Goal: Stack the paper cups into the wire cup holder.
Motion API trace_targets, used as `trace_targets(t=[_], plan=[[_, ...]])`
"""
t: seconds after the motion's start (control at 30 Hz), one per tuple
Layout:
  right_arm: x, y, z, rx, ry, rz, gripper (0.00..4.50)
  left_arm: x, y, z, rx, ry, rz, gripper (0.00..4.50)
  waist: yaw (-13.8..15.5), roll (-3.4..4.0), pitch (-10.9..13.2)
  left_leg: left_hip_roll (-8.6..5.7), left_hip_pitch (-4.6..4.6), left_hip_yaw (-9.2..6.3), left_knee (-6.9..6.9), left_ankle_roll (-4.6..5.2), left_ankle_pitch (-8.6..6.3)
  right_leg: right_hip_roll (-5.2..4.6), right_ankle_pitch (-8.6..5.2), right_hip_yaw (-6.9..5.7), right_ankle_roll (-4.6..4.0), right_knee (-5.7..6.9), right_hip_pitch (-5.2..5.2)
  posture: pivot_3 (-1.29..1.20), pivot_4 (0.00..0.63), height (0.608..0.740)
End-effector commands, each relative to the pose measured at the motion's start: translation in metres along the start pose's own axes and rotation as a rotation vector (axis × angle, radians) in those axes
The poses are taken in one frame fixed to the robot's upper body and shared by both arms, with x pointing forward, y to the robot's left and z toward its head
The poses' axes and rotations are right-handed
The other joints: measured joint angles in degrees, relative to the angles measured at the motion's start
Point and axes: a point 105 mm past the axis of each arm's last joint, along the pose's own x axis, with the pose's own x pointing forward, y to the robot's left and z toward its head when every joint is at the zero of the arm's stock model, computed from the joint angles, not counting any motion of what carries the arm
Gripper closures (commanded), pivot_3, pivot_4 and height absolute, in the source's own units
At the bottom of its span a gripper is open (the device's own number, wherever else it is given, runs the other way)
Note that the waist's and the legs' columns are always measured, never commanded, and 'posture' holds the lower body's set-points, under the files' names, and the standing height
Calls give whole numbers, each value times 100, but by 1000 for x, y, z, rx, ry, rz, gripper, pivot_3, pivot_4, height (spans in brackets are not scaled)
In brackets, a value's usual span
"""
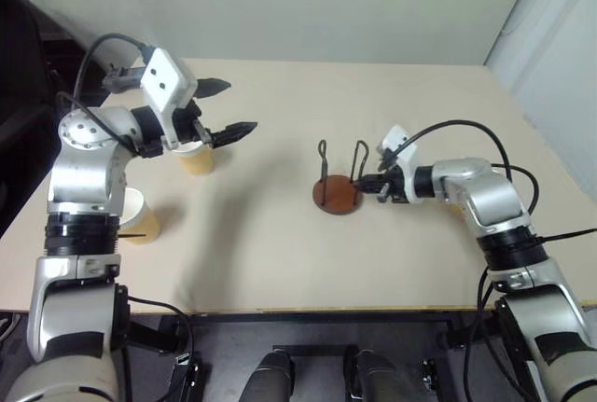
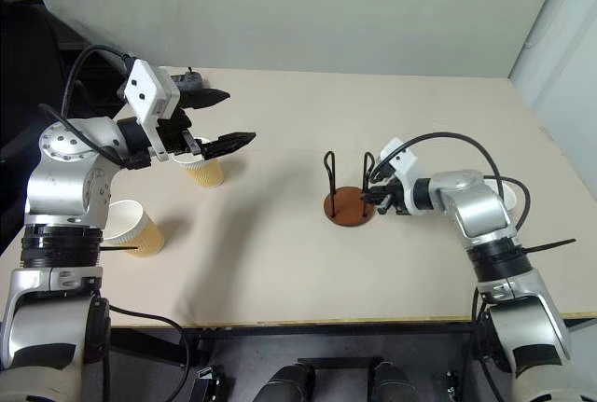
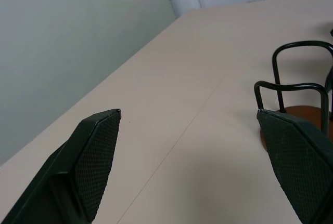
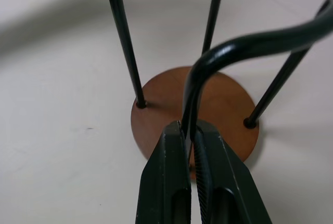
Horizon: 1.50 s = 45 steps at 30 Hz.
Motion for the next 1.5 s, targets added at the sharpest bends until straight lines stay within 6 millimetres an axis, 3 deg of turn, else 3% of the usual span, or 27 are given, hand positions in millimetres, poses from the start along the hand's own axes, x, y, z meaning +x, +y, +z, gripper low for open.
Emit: trace_targets(t=[0.03, 0.2, 1.07, 1.17, 1.3, 1.5], plan=[[-4, 6, 6, 3, -41, -23, 4466, -1, 4, 13, 44, -26, 9, 0, 4, 0, 0, 0, 0, 0, 0, 0, 0, 0, 0, 0, 0, 0, 1, 0, 150, 740], [-3, 12, 3, 15, -41, -30, 4466, -1, 4, 13, 44, -26, 8, 0, 1, -1, 0, 0, 2, 1, 0, -1, 0, 0, 0, 0, 0, 2, 2, 0, 150, 740], [-7, 7, 9, -25, -35, -35, 4466, 0, 3, 12, 43, -27, 3, 0, 3, -1, 0, 0, 0, 2, 0, 3, 3, 0, -1, 0, 1, -1, 2, 0, 150, 740], [-8, 6, 8, -28, -29, -45, 3763, 0, 3, 12, 44, -25, -2, 0, 3, -1, 0, 0, 0, 2, 0, 3, 3, 0, -1, 0, 1, 0, 2, 0, 150, 740], [-8, 6, 7, -28, -26, -43, 2487, 1, 1, 11, 51, -14, -33, 0, 5, -1, 0, 0, 0, 2, 0, 3, 3, 0, -1, 0, 1, 0, 2, 0, 150, 740], [-8, 3, 7, -36, -18, -46, 2487, -3, -19, 8, -70, -7, -263, 0, 2, 0, 0, 0, -1, 1, 0, 3, 2, 0, -1, 0, 1, 0, 1, 0, 150, 740]])
